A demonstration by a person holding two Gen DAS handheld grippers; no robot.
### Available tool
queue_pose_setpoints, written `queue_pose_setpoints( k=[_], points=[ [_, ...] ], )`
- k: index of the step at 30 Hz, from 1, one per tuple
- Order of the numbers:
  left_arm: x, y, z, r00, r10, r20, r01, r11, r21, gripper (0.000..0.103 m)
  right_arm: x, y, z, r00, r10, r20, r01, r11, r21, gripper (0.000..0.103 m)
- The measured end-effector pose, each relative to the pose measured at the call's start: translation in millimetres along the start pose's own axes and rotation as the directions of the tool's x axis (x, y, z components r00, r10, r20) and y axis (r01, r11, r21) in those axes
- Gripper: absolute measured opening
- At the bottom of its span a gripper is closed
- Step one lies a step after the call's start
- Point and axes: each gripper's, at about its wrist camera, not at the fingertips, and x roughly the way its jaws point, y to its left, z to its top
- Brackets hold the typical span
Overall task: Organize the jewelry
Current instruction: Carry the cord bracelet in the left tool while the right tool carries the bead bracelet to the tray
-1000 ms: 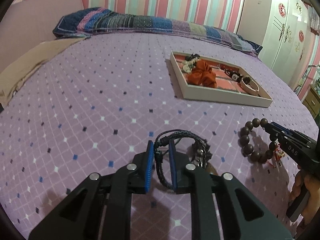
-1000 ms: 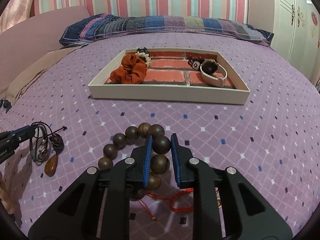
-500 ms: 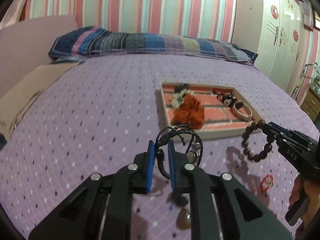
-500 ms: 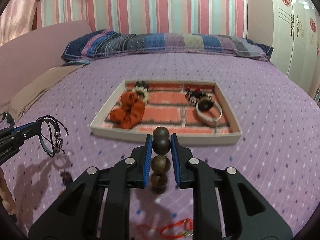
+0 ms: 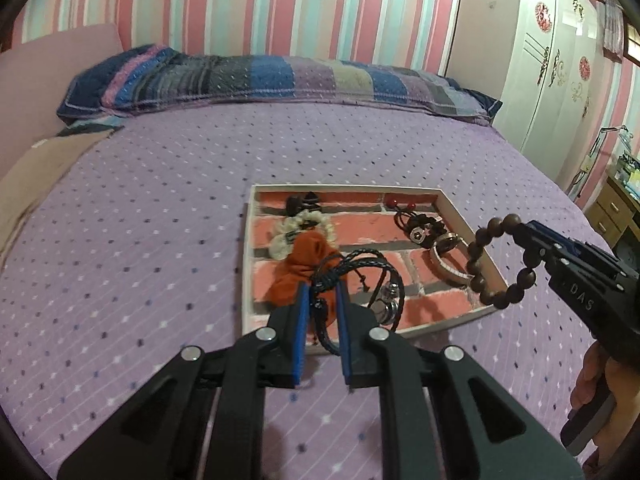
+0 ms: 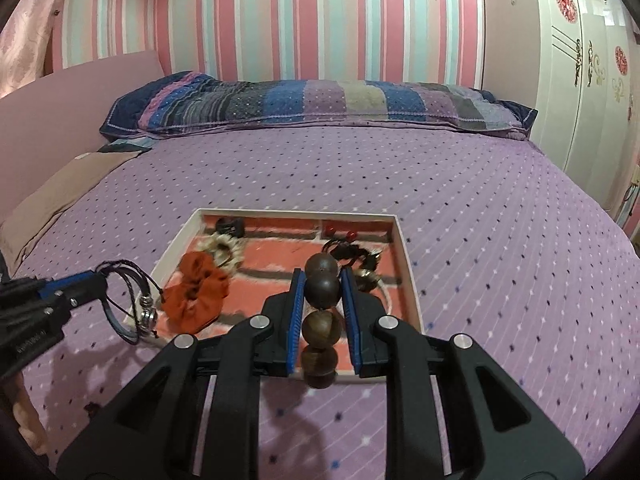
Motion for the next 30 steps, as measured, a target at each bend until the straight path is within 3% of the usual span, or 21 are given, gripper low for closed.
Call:
queue_pose_setpoints(
  k=[6,15,22,30],
  points=[
    [45,-5,4,0.998,0.014,-0.066,-0.013,1.000,0.006,0.014,32,-24,0,0.999,-0.018,-0.043,0.018,1.000,0.010,0.020],
    [97,12,-13,0.985,0.070,-0.158,-0.074,0.997,-0.019,0.013,73,-52,-37,0.990,-0.060,-0.131,0.067,0.997,0.046,0.020],
    [110,20,-15,0.978,0.091,-0.189,-0.096,0.995,-0.017,0.013,94,-57,-49,0.977,-0.084,-0.195,0.096,0.994,0.049,0.020],
    [114,19,-18,0.975,0.112,-0.191,-0.113,0.994,0.002,0.014,99,-58,-57,0.972,-0.101,-0.212,0.112,0.993,0.042,0.020]
  ],
)
